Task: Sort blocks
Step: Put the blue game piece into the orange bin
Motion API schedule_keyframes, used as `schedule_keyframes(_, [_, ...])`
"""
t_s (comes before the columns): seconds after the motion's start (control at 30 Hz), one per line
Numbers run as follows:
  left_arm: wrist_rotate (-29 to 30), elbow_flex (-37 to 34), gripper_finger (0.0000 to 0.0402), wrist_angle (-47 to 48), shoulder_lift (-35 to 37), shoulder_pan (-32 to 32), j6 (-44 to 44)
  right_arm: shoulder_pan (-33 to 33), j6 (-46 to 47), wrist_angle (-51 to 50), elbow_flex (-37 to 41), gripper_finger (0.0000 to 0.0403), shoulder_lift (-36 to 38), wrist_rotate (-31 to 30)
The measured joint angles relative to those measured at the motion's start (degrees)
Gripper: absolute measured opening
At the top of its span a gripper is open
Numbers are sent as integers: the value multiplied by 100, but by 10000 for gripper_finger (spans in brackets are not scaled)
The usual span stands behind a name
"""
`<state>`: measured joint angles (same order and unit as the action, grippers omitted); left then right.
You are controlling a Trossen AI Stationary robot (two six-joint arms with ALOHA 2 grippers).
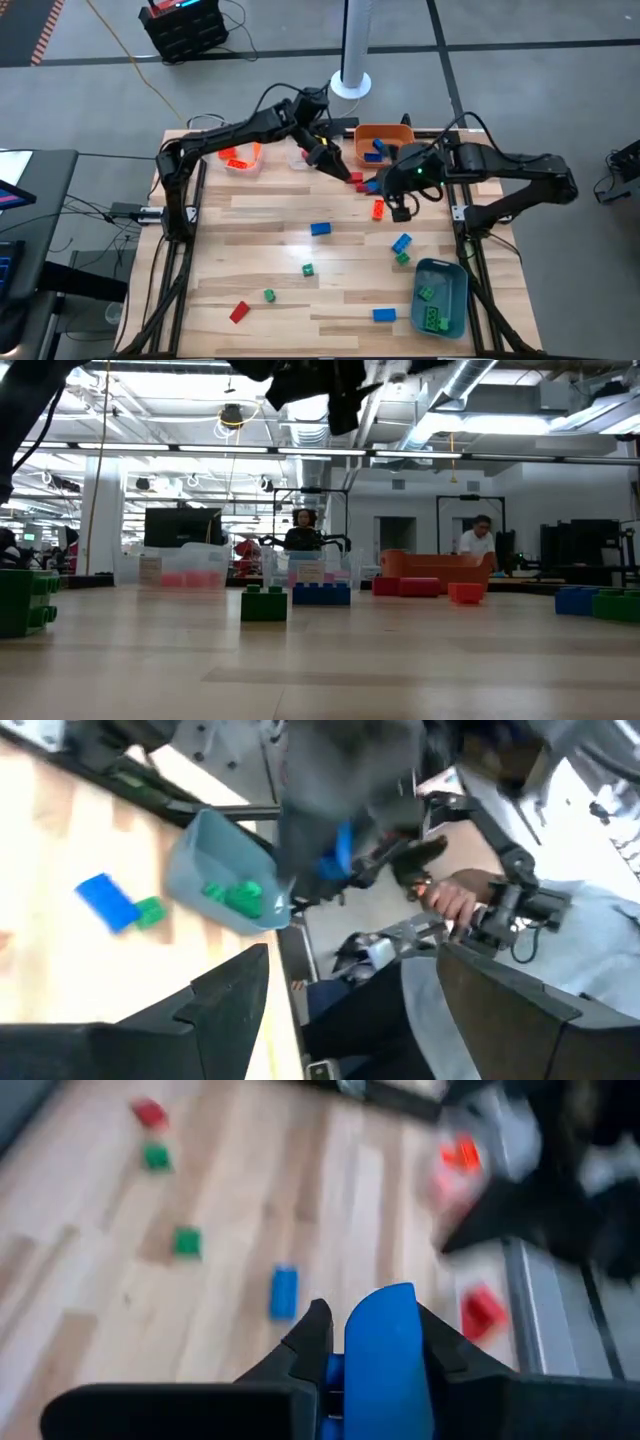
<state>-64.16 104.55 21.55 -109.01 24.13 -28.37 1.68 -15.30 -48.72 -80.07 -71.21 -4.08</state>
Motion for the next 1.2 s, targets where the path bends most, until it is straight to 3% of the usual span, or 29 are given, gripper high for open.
schedule_keyframes(0.13, [442, 0, 285, 632, 0, 108, 485, 878, 91, -599, 91, 88, -52, -52])
schedule_keyframes(0.3, [1169, -2, 285, 1868, 96, -24, 1502, 2351, 191, -300, 826, 88, -286, -16])
schedule_keyframes(0.53, [3891, -2, 278, 3615, 670, -545, 2938, 3899, 808, 434, 1290, 108, -1178, 77])
schedule_keyframes(0.63, [4854, -2, 270, 3893, 831, -821, 3157, 4203, 1071, 780, 1290, 108, -1664, 96])
schedule_keyframes(0.7, [5183, -2, 266, 4063, 846, -971, 3225, 4304, 1200, 884, 1277, 109, -1968, 98])
schedule_keyframes(0.97, [5873, -586, 263, 3839, 813, -1351, 3227, 4390, 1156, 618, 944, 159, -2896, 186])
schedule_keyframes(1.2, [6345, -1372, 263, 2897, 808, -1545, 3164, 4392, 1226, 77, 297, 233, -2870, 174])
